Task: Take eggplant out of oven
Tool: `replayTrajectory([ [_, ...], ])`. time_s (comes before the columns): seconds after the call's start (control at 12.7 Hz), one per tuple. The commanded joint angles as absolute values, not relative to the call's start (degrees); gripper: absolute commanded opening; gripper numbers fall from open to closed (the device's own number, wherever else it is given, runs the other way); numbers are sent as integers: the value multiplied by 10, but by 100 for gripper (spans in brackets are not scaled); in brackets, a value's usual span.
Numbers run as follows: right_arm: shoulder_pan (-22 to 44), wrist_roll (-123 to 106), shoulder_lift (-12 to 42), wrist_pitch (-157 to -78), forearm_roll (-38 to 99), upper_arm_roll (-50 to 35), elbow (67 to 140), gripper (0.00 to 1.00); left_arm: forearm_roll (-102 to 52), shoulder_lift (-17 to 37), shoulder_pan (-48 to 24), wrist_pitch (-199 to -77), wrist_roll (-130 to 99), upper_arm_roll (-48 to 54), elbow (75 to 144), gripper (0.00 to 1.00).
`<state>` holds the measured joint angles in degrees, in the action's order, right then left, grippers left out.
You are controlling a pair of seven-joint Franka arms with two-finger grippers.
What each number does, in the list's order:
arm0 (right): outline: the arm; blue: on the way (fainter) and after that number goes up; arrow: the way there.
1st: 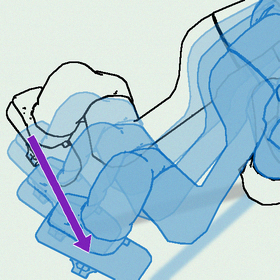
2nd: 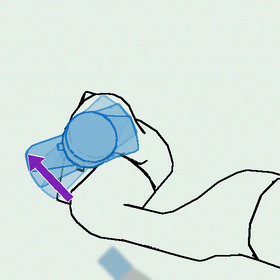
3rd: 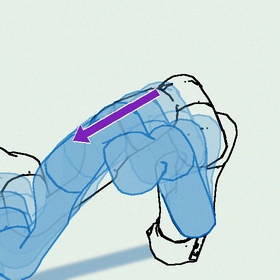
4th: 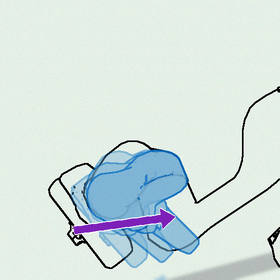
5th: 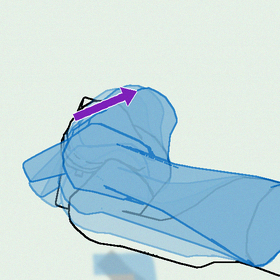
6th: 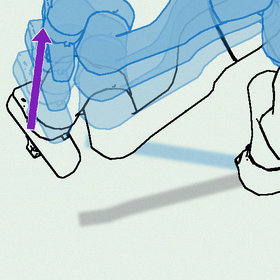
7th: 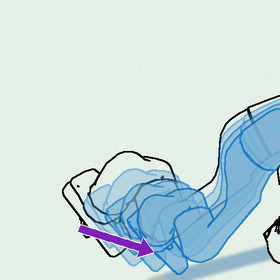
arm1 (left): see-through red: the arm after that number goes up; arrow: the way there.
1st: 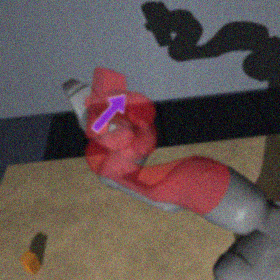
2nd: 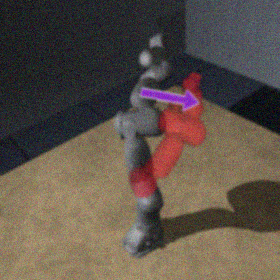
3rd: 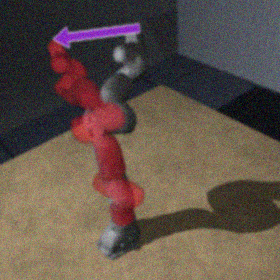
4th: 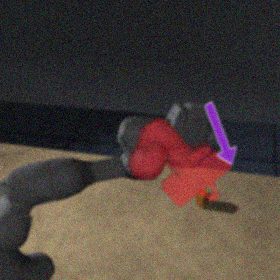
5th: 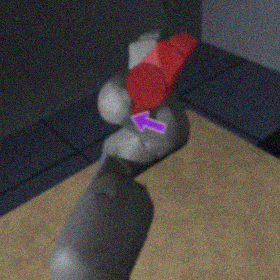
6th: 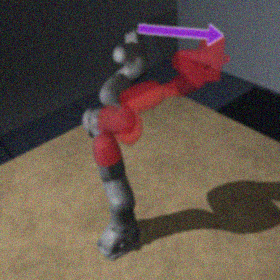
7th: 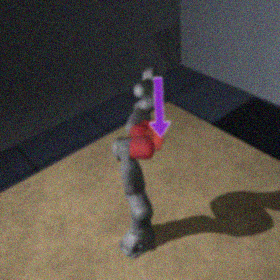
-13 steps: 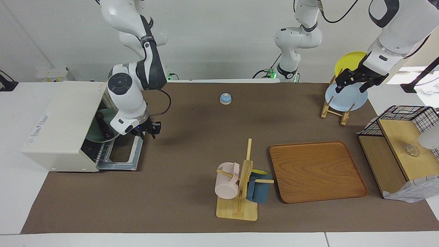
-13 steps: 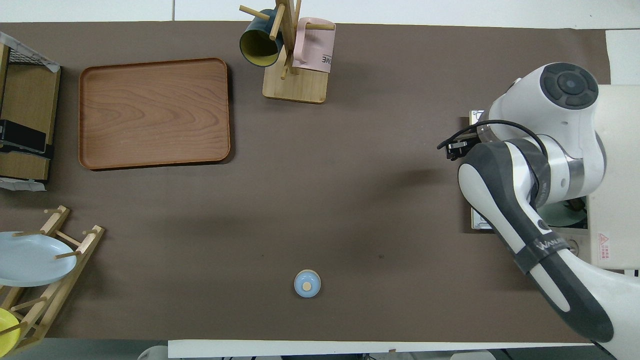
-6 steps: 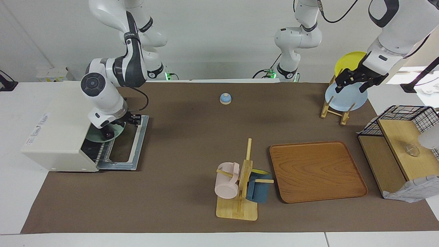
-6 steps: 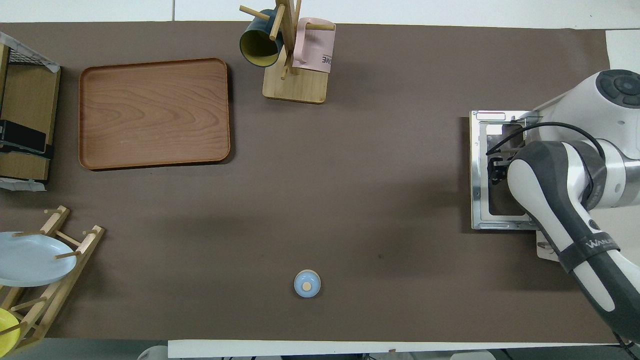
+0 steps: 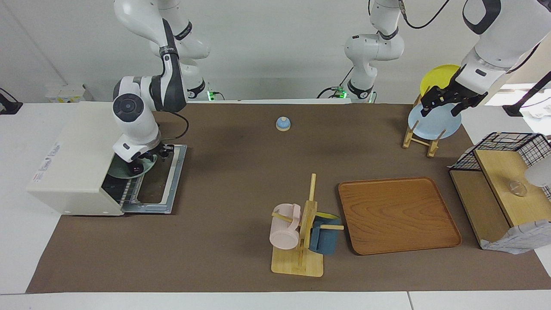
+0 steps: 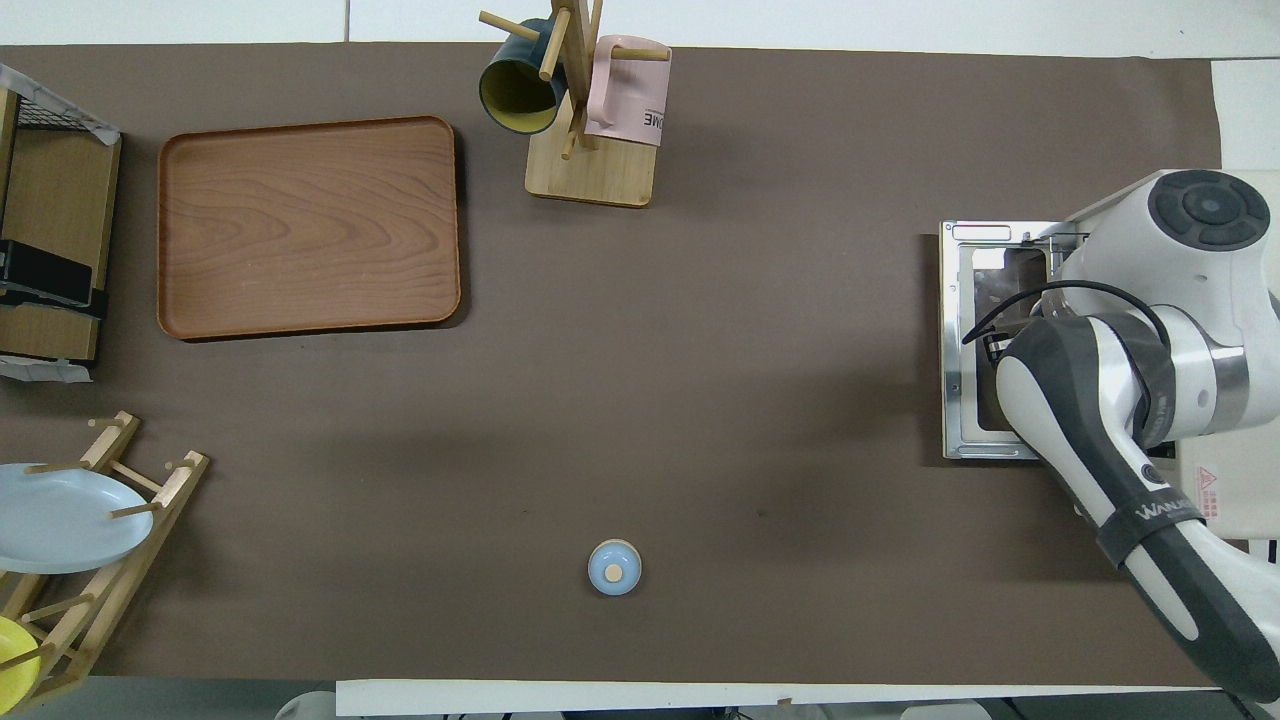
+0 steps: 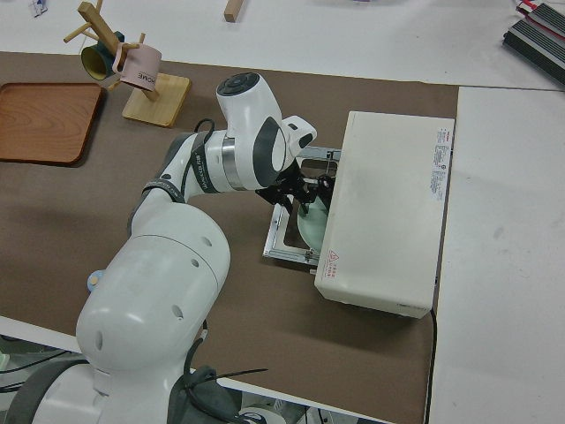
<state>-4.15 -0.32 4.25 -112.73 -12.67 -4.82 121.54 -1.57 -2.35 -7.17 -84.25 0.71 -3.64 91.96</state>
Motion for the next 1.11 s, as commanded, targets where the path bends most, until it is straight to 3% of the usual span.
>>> replayTrajectory([
  [0.0, -46, -20, 24, -1137, -138, -53, 1234, 7, -14, -32, -74, -838, 7, -40, 929, 100],
  [0.08, -40, -20, 24, -1136, -139, -53, 1234, 0, -14, -33, -72, -839, 6, -40, 929, 100],
  [0.16, -33, -18, 25, -1129, -141, -54, 1228, 0, -14, -33, -55, -838, 6, -41, 931, 100],
  [0.47, 103, 100, 58, -1058, -144, -55, 1141, 0, -14, -33, -23, -840, 9, -41, 932, 100],
  [0.71, 234, 256, 164, -943, -123, -55, 955, 0, -13, -42, -10, -861, 9, -40, 954, 100],
  [1.03, 367, 464, 332, -949, -54, -56, 757, 0, -13, -83, -10, -934, 6, -40, 1051, 100],
])
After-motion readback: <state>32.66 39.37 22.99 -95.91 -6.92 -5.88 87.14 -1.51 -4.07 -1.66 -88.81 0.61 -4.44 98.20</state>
